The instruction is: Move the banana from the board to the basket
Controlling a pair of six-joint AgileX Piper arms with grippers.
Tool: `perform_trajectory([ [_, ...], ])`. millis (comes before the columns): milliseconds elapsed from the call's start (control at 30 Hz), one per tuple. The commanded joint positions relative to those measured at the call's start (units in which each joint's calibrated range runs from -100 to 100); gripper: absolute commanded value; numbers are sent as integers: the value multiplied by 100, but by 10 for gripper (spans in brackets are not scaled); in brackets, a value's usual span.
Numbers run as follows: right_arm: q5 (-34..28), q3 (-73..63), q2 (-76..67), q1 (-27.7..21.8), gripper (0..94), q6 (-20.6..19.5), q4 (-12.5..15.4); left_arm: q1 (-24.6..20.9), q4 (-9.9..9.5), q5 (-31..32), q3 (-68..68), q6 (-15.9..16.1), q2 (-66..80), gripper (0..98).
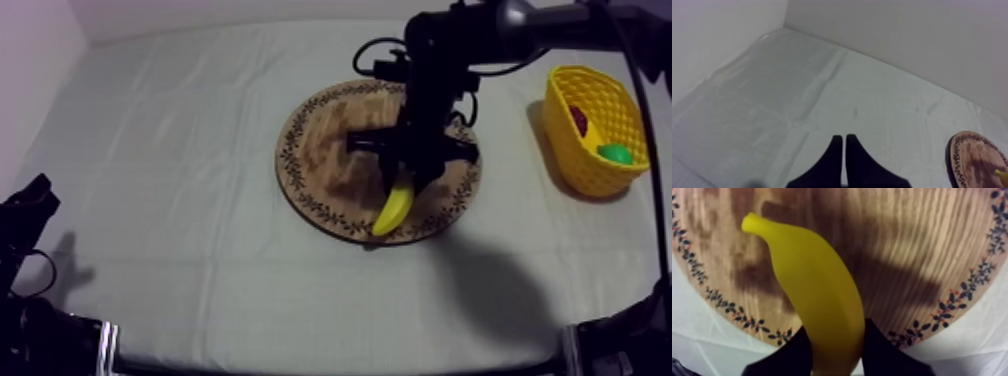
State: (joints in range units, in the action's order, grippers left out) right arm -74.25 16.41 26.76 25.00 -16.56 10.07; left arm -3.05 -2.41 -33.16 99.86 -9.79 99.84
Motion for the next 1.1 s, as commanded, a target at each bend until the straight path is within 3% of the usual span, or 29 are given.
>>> perform_trajectory([
  [0,-62,-57,-258,-8,231,28,-98,-2,-1,1,3,0,-2,1],
  [233,-503,-327,-1037,-71,230,247,-483,-2,-1,1,3,0,-2,1],
  [500,-1229,-938,-1756,-220,218,456,-692,-2,-1,1,3,0,-2,1],
  [833,-1908,-1479,-2335,-424,235,657,-730,-2,-1,1,3,0,-2,1],
  [1067,-2025,-1393,-2501,-540,237,799,-788,-2,-1,1,3,0,-2,1],
])
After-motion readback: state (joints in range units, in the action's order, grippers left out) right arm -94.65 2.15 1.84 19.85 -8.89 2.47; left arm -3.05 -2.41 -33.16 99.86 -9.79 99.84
